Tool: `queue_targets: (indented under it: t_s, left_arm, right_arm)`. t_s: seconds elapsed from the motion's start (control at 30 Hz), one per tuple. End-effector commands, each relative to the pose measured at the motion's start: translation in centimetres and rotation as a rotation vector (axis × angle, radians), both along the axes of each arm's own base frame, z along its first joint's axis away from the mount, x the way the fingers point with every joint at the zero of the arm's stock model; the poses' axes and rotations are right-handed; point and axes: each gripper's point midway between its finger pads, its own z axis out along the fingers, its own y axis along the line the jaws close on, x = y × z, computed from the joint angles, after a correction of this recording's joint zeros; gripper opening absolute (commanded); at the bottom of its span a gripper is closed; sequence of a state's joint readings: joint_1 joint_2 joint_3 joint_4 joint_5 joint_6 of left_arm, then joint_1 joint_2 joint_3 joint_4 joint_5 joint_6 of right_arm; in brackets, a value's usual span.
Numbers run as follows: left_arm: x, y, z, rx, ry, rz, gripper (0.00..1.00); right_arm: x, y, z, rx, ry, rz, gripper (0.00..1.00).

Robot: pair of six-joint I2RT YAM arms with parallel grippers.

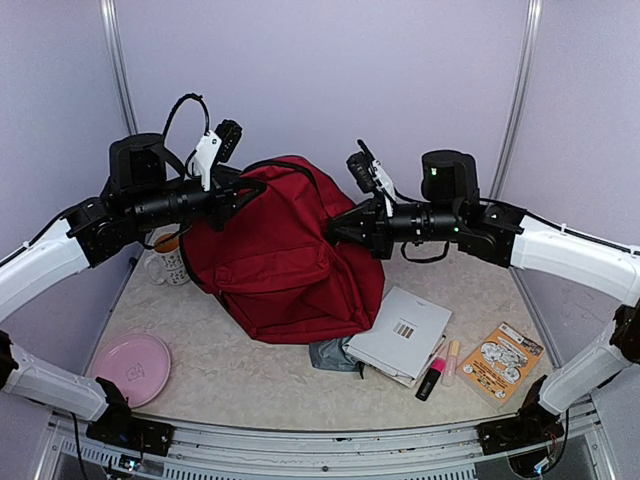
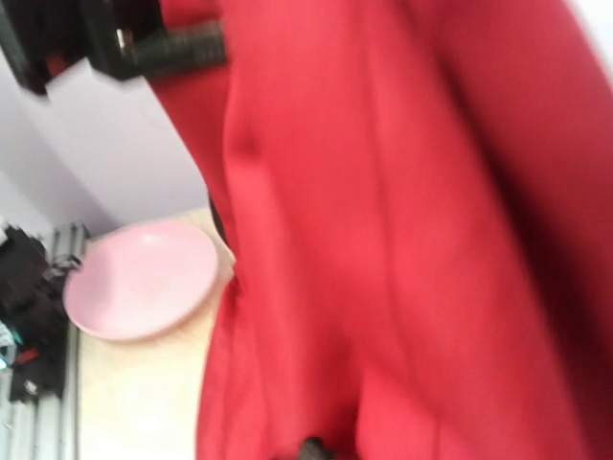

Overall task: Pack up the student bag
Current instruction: Unzip the largest pocket of the student bag.

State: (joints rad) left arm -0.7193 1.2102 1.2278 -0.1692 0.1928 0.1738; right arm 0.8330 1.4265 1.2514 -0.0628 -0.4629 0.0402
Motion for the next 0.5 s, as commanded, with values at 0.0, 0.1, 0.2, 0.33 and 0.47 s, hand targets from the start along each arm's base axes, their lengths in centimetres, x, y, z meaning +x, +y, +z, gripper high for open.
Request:
queue_targets:
  t_s: [0.0,0.1,0.2,0.33,0.47]
  left_arm:
    - [0.1,-0.6,0.8,0.005,-0.058,-0.005,0.00]
    - [0.8,-0.9,-0.4,0.039,-0.041,0.007,0.00]
    - [1.3,-1.4,-1.2,0.055,-0.029,0.002,0.00]
    - [2.0,-2.3,-1.5,0.064,0.002,-0.012,0.23]
    - [3.1,-2.4,-1.2,0.050,0.029,0.019,0.70]
  right_arm:
    - [-1.1,0.2,6.2,0.152,-0.012,0.079,0.00]
    - [-1.9,0.6,8.5,0.217,-0.027,0.136,0.00]
    - [-2.0,0.8,11.1,0.277,-0.058,0.158,0.00]
    - [-1.0,1.4,12.0,0.291,-0.076,0.136,0.00]
    - [0.9,1.8,11.5,0.289,-0.041,0.084,0.00]
